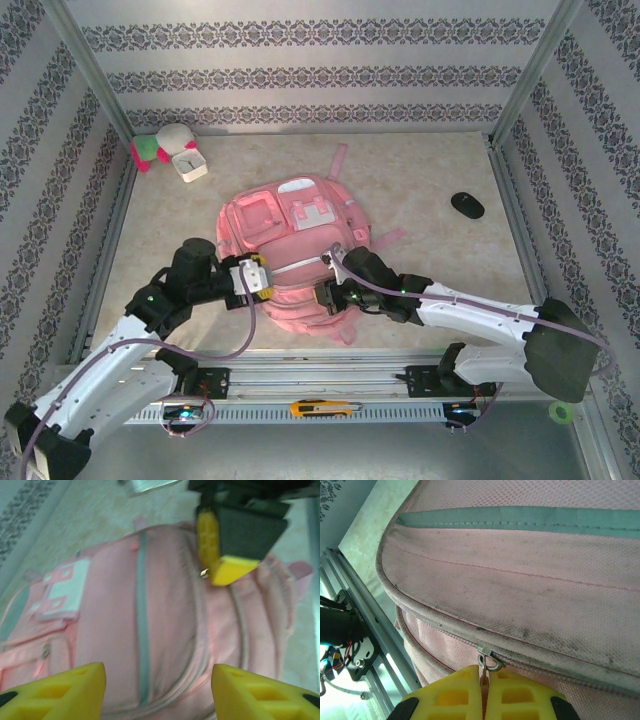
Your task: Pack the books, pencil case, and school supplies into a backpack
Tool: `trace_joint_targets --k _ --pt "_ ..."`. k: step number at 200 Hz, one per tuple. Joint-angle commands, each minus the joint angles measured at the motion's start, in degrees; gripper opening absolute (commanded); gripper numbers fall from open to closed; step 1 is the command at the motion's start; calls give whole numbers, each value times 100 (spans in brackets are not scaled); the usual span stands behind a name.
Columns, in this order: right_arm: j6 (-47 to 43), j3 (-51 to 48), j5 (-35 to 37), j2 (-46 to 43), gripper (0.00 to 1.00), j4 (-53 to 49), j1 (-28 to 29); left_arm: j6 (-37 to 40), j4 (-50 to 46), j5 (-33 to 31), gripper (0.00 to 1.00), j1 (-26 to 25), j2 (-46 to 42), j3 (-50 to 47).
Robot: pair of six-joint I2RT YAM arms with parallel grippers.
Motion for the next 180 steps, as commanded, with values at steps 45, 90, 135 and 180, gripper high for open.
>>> trace_joint_targets --k 45,90,135,180 --pt "-97 137 -156 84 0 84 45 -64 1070 -838 58 -912 1803 310" --pt "-91 19 -221 -6 0 99 -8 67 1406 -1411 28 -893 2307 379" --pt "-1 -434 -1136 -382 0 118 -924 856 403 -922 3 -249 1730 188" --pt "-250 -738 -1569 -862 0 -199 -1835 1435 -689 -583 5 595 957 144"
